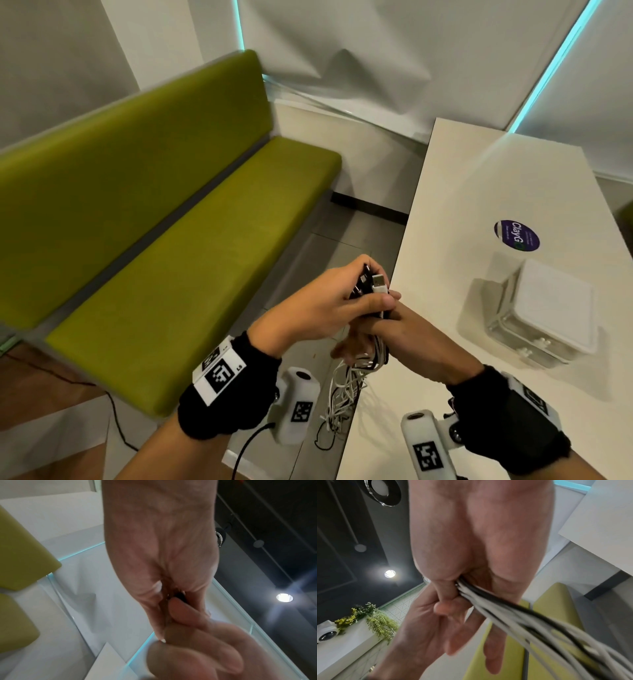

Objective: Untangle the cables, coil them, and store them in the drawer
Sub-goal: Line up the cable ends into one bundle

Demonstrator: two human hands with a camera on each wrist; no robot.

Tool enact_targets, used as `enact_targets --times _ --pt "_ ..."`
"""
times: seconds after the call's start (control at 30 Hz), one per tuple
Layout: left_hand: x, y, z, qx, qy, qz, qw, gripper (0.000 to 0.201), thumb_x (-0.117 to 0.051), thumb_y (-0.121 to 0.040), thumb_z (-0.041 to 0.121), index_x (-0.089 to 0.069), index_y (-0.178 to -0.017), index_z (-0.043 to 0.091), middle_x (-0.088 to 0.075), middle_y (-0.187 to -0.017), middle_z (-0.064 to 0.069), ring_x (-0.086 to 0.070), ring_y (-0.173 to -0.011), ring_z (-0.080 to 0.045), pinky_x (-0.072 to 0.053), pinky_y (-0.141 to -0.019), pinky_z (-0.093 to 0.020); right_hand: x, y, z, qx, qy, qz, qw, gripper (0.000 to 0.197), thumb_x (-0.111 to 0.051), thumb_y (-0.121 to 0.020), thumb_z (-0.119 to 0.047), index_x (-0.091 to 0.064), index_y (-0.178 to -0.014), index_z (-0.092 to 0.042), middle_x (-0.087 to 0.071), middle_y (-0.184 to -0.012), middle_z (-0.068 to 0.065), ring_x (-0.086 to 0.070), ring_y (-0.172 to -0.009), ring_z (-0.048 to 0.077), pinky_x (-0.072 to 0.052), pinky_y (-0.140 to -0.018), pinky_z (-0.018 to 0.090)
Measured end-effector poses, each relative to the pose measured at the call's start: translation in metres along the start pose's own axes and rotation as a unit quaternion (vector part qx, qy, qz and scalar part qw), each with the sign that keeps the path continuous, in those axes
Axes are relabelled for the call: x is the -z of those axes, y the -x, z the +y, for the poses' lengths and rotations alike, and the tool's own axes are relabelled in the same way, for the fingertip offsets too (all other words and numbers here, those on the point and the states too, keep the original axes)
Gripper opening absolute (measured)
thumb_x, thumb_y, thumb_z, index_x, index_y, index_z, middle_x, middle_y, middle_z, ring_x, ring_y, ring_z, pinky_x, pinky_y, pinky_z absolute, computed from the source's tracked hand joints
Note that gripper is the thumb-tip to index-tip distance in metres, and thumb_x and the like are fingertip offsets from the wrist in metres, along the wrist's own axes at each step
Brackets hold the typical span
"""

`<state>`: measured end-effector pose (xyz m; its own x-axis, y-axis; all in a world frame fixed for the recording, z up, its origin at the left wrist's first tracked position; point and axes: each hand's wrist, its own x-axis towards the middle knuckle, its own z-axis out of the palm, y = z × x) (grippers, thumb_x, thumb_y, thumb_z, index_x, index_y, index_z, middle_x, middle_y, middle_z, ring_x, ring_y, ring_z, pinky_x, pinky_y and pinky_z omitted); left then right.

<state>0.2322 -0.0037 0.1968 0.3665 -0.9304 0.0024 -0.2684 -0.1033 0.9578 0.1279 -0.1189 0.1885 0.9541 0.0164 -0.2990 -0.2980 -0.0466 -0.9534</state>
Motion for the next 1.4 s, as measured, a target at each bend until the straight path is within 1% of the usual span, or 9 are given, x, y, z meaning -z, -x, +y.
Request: enact_targets --times 0.1,0.3,0.47,0.63,0.73,0.97,1.17,1.23,1.4 --pt "0.008 -0.002 0.001 -0.004 0.018 -0.007 1.000 0.022 -0.066 -0.092 0.022 -0.054 -0.104 0.007 -0.070 -0.113 -0.007 -0.061 -0.117 -0.009 -0.050 -0.099 -0.045 -0.001 -0.001 0.004 -0.018 0.005 0.007 1.000 0.032 -0.050 -0.079 -0.024 -0.036 -0.052 -0.016 -0.031 -0.050 0.003 -0.068 -0.055 0.031 -0.034 -0.048 0.027" --pt "0.014 -0.002 0.003 -0.034 -0.022 0.004 0.999 0.013 -0.071 -0.085 0.023 -0.060 -0.090 0.018 -0.066 -0.112 0.003 -0.062 -0.103 -0.011 -0.047 -0.083 -0.028 -0.004 -0.005 0.009 -0.033 -0.055 0.032 0.997 0.026 -0.046 -0.081 -0.018 -0.044 -0.056 -0.012 -0.021 -0.052 0.005 -0.019 -0.036 0.013 -0.020 -0.043 0.023" --pt "0.019 -0.001 0.005 -0.006 0.031 -0.022 0.999 0.008 -0.071 -0.087 0.014 -0.063 -0.087 0.013 -0.065 -0.109 -0.008 -0.067 -0.074 -0.021 -0.055 -0.054 -0.033 -0.012 -0.003 0.004 -0.050 -0.082 0.026 0.995 0.027 -0.046 -0.099 -0.014 -0.050 -0.073 -0.008 -0.017 -0.052 0.000 -0.014 -0.043 0.013 -0.008 -0.048 0.029" --pt "0.019 -0.001 0.002 -0.026 -0.011 -0.014 0.999 0.004 -0.066 -0.084 0.032 -0.067 -0.085 0.028 -0.068 -0.105 0.000 -0.065 -0.097 -0.026 -0.052 -0.084 -0.054 -0.015 -0.005 0.003 -0.042 -0.103 0.044 0.993 0.032 -0.041 -0.099 -0.008 -0.040 -0.067 -0.011 -0.025 -0.048 0.000 -0.016 -0.041 0.014 -0.008 -0.048 0.031" --pt "0.018 -0.002 0.000 -0.038 -0.037 0.003 0.999 0.006 -0.064 -0.085 0.032 -0.066 -0.085 0.027 -0.067 -0.102 0.004 -0.063 -0.095 -0.028 -0.046 -0.087 -0.059 -0.016 -0.007 0.002 -0.046 -0.097 0.052 0.993 0.036 -0.037 -0.095 -0.003 -0.031 -0.062 -0.015 -0.024 -0.049 0.000 -0.014 -0.042 0.014 -0.008 -0.047 0.030" --pt "0.017 -0.002 -0.002 -0.034 -0.065 -0.001 0.997 0.005 -0.060 -0.087 0.031 -0.058 -0.083 0.028 -0.061 -0.097 0.008 -0.060 -0.092 -0.021 -0.047 -0.086 -0.055 -0.019 -0.008 -0.002 -0.058 -0.065 0.039 0.995 0.028 -0.047 -0.077 -0.016 -0.047 -0.052 -0.027 -0.020 -0.056 0.000 -0.012 -0.046 0.013 -0.013 -0.043 0.023" --pt "0.012 -0.004 -0.002 -0.045 -0.029 -0.020 0.998 0.032 -0.057 -0.087 0.011 -0.060 -0.118 0.020 -0.064 -0.120 0.003 -0.054 -0.125 -0.017 -0.041 -0.107 -0.047 -0.024 -0.009 -0.002 -0.047 -0.045 0.057 0.996 0.038 -0.044 -0.077 -0.011 -0.048 -0.044 -0.030 -0.018 -0.056 0.000 -0.010 -0.051 0.016 -0.011 -0.047 0.028" --pt "0.013 -0.005 0.000 -0.048 -0.057 -0.025 0.997 0.036 -0.057 -0.087 0.009 -0.061 -0.120 0.022 -0.067 -0.114 0.005 -0.057 -0.118 -0.017 -0.044 -0.102 -0.046 -0.024 -0.011 -0.002 -0.044 -0.041 0.061 0.996 0.041 -0.045 -0.079 -0.013 -0.047 -0.043 -0.031 -0.017 -0.055 -0.003 -0.010 -0.050 0.015 -0.011 -0.047 0.028" --pt "0.022 -0.009 0.002 -0.067 -0.191 -0.003 0.979 0.030 -0.053 -0.091 0.030 -0.067 -0.117 0.030 -0.063 -0.114 0.013 -0.058 -0.110 -0.008 -0.046 -0.095 -0.039 -0.024 -0.015 -0.001 -0.023 0.014 0.093 0.995 0.022 -0.043 -0.075 -0.022 -0.036 -0.055 -0.019 -0.031 -0.049 0.001 -0.026 -0.041 0.017 -0.019 -0.046 0.029"
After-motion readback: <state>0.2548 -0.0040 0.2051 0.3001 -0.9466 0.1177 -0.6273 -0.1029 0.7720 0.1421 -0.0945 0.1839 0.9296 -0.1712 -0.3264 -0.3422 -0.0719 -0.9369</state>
